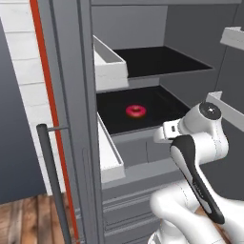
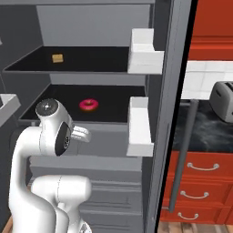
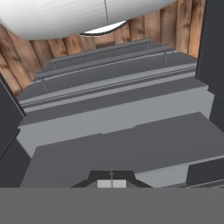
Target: Take the cake and donut from the fridge and place them on the empty tray on the dining counter.
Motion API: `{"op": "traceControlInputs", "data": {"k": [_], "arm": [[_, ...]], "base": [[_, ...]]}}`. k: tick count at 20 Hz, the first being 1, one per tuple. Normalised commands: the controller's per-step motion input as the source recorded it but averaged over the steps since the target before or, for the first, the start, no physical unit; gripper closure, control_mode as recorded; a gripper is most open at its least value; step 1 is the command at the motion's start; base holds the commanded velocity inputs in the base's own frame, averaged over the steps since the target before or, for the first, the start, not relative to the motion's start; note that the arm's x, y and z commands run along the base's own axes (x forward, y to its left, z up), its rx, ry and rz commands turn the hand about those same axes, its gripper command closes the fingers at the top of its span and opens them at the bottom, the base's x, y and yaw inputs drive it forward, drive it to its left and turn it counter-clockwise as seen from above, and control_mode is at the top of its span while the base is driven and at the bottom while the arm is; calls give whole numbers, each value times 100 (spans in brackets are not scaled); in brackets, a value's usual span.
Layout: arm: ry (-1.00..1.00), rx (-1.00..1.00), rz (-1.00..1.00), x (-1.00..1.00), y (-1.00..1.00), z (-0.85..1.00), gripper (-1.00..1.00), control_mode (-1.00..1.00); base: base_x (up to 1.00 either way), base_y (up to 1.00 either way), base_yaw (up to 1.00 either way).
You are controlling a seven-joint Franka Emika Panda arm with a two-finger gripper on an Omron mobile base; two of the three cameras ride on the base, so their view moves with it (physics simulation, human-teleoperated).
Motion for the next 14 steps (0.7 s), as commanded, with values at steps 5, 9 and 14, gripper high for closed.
{"op": "traceControlInputs", "data": {"k": [5, 9, 14], "arm": [[0, 0, 0, 0, 0, 0, 100, 100], [0, 0, 0, 0, 0, 0, 100, 100], [0, 0, 0, 0, 0, 0, 100, 100]], "base": [[28, 29, -6], [26, 29, -6], [22, 32, -6]]}}
